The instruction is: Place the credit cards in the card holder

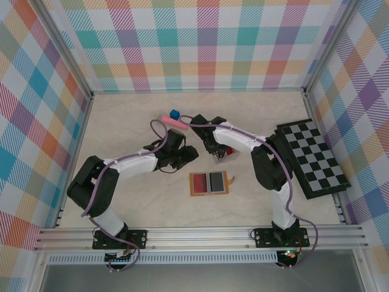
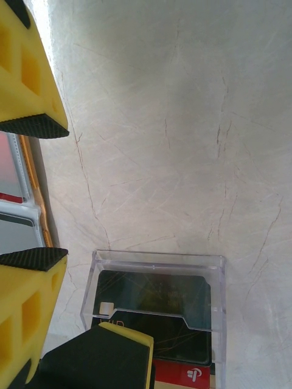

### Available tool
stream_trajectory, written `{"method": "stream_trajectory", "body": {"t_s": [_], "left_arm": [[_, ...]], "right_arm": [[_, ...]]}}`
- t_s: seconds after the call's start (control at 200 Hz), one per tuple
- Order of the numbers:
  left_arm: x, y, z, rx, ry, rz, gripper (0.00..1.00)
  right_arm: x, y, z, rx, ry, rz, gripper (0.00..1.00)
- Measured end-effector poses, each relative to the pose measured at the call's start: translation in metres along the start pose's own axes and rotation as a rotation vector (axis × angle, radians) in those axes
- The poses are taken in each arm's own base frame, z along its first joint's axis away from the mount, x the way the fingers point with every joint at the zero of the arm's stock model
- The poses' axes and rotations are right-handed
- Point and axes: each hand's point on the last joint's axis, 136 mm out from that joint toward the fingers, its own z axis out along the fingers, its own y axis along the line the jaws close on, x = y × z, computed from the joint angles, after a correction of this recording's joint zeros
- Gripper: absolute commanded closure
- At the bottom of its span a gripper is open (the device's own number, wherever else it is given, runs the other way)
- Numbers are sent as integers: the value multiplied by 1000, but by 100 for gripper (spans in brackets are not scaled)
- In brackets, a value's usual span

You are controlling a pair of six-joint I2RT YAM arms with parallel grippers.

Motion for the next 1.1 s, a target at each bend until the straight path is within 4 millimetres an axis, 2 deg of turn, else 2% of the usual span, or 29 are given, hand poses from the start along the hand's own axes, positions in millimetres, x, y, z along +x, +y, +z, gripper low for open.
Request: {"method": "stream_trajectory", "body": {"t_s": [0.525,0.805,0.98,1.1], "left_arm": [[0,0,0,0,0,0,48],[0,0,0,0,1,0,48],[0,0,0,1,0,0,48],[0,0,0,0,0,0,48]], "right_arm": [[-3,-7,-10,9,-27,12,83],[-2,-1,-10,-28,-21,-3,65],[-3,3,-9,-46,-21,0,64],[0,4,-1,-29,-5,-10,64]]}}
